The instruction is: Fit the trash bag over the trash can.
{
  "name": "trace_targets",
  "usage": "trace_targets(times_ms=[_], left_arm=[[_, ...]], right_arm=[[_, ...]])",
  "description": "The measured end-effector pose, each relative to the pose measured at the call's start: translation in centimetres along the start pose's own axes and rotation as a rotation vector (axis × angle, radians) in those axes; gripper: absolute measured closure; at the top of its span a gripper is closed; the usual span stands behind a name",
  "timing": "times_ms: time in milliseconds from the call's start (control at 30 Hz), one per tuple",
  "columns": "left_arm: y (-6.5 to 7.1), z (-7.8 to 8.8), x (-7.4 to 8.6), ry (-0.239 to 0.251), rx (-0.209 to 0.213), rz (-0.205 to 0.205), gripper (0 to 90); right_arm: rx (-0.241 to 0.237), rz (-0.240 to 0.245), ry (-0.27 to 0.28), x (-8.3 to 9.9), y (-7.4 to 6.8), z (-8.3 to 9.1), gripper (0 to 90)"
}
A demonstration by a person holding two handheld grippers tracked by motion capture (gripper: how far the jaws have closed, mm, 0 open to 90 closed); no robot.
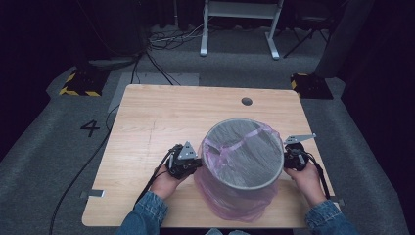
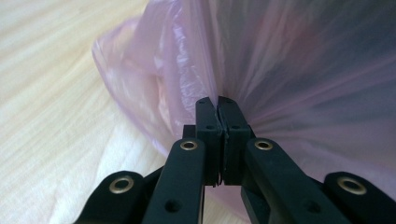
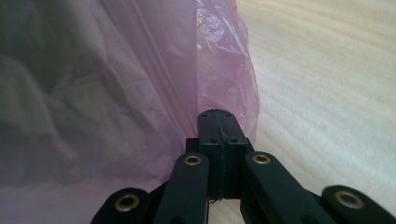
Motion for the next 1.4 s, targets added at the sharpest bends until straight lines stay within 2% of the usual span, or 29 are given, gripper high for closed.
trace_targets(times_ms=[133, 167, 200, 233, 267, 333, 367, 433, 500, 600, 700, 733, 767, 800, 967, 1067, 1100, 1167, 1267, 1333, 1400], left_arm=[[-0.2, -0.1, 0.6, -0.010, -0.025, 0.012, 86.4], [-0.4, 0.1, 0.7, -0.007, -0.044, 0.019, 83.9], [-0.6, 0.5, 0.7, 0.009, -0.063, 0.033, 77.3], [-0.8, 0.8, 0.6, 0.023, -0.064, 0.044, 69.3], [-0.8, 1.4, 0.5, 0.042, -0.056, 0.055, 63.7], [-0.8, 2.6, 0.1, 0.094, -0.044, 0.062, 54.4], [-0.7, 3.3, 0.0, 0.109, -0.053, 0.052, 52.8], [-0.6, 4.5, -0.1, 0.132, -0.071, 0.031, 49.4], [-0.6, 5.6, 0.0, 0.142, -0.087, 0.032, 48.1], [-0.9, 6.5, 0.8, 0.122, -0.110, 0.043, 46.7], [-1.4, 6.9, 2.1, 0.098, -0.131, 0.064, 46.7], [-1.8, 6.9, 2.8, 0.082, -0.146, 0.076, 46.7], [-2.1, 7.0, 3.4, 0.066, -0.159, 0.086, 46.7], [-2.4, 7.0, 4.0, 0.052, -0.170, 0.093, 46.7], [-3.7, 7.2, 6.2, 0.001, -0.212, 0.128, 46.0], [-4.2, 7.2, 7.1, -0.015, -0.228, 0.146, 46.0], [-4.4, 7.2, 7.4, -0.024, -0.234, 0.146, 46.0], [-4.6, 7.2, 8.0, -0.042, -0.236, 0.150, 46.1], [-4.8, 7.1, 8.7, -0.055, -0.238, 0.168, 46.0], [-5.0, 7.1, 9.1, -0.065, -0.240, 0.175, 45.9], [-5.1, 7.1, 9.5, -0.073, -0.240, 0.184, 45.8]], right_arm=[[0.016, 0.005, 0.004, 0.8, 0.1, 0.7, 89.5], [0.020, 0.006, 0.010, 0.8, 0.1, 0.9, 87.5], [0.031, 0.004, 0.017, 0.8, 0.2, 1.3, 79.8], [0.044, 0.006, 0.053, 0.5, 0.3, 2.0, 68.8], [0.052, 0.010, 0.082, 0.3, 0.3, 2.5, 62.5], [0.070, 0.036, 0.158, -0.4, 0.2, 4.2, 53.7], [0.080, 0.043, 0.178, -0.7, 0.3, 4.8, 50.5], [0.095, 0.069, 0.225, -1.2, 0.2, 6.3, 47.3], [0.097, 0.087, 0.271, -1.8, 0.1, 8.0, 44.5], [0.106, 0.111, 0.302, -2.7, -0.4, 9.7, 41.1], [0.120, 0.150, 0.323, -3.8, -1.2, 11.3, 41.8], [0.120, 0.157, 0.328, -4.1, -1.5, 11.6, 45.0], [0.087, 0.147, 0.325, -4.4, -2.0, 12.0, 44.6], [0.079, 0.143, 0.326, -4.9, -2.3, 12.3, 43.7], [0.094, 0.209, 0.336, -7.0, -3.8, 13.4, 41.4], [0.086, 0.227, 0.354, -8.4, -4.9, 13.8, 33.7], [0.095, 0.233, 0.349, -8.7, -5.1, 13.9, 30.7], [0.111, 0.196, 0.311, -9.2, -5.3, 13.8, 26.5], [0.095, 0.228, 0.320, -10.4, -6.1, 13.7, 22.3], [0.108, 0.242, 0.277, -10.9, -6.4, 13.4, 21.3], [0.096, 0.230, 0.232, -11.1, -6.6, 13.1, 17.7]])
Point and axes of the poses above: each handheld gripper's, and its own axes: z roughly backward along the jaws, x roughly out of its underside, y roughly to its right, the point moved 9 cm from there along -z, roughly forward along the jaws, and after that the axes turned 2 degrees about -z, right-handed, at the moved point
